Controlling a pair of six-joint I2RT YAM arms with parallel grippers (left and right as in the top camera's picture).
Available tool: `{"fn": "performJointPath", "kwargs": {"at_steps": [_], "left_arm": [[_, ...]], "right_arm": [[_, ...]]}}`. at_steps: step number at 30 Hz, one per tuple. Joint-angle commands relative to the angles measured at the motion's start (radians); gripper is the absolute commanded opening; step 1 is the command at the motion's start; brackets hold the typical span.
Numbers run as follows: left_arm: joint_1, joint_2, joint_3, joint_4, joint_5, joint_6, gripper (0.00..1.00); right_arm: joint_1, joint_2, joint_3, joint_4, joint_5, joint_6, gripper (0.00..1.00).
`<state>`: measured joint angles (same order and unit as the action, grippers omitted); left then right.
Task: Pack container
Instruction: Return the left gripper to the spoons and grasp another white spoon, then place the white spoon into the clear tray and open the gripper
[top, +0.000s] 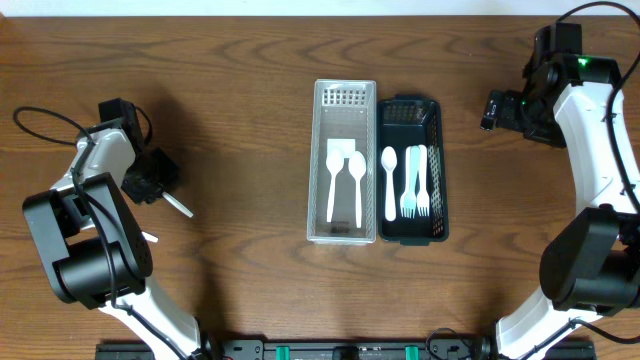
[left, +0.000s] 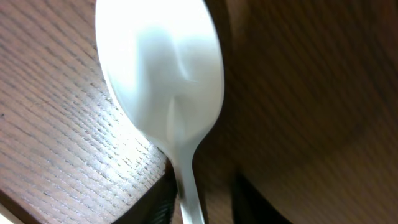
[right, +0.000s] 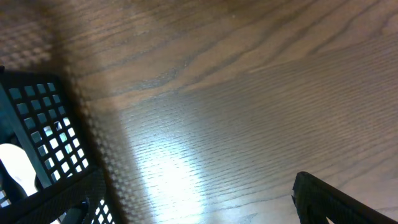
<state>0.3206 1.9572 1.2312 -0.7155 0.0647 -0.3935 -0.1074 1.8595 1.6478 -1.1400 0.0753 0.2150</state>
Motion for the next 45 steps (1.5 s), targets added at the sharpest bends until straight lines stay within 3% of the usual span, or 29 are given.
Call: {"fn": "performJointPath", "kwargs": {"at_steps": [1,8,15,20,26,32,40,45], "left_arm": [[0.005,0.051,-0.012,-0.012,0.007,0.004,0.24],[0.005,0.05,-0.012,-0.027,0.007,0.004,0.06],[0.0,-0.008,-0.009,-0.047,0.006,0.006,0.06],[-0.053,-0.142,0.009,-0.092,0.006,0.066,0.06],[-0.227,-0.346,0.045,-0.187,0.007,0.106,0.06],[-0.517,-0.479,0.074,-0.222,0.008,0.105,0.06],[-0.891,-0.47,0.084,-0.128,0.007,0.105,0.06],[-0.958,-0.394,0.084,-0.023,0.009,0.077,0.06]], "right_arm": [[-0.006,-0.001,-0.002,-0.001,0.004,-0.015,0.99],[-0.006,-0.001,-0.002,-0.001,0.004,-0.014,0.99],[-0.006,-0.001,-0.002,-0.001,0.004,-0.014,0.99],[-0.006,-0.001,-0.002,0.0,0.003,-0.014,0.99],[-0.006,-0.001,-0.002,0.001,0.003,-0.014,0.99],[-0.006,-0.001,-0.002,0.005,0.003,-0.015,0.99],[-0.005,-0.001,-0.002,0.004,0.003,-0.014,0.99],[-0.005,-0.001,-0.002,0.002,0.003,-0.014,0.99]]}}
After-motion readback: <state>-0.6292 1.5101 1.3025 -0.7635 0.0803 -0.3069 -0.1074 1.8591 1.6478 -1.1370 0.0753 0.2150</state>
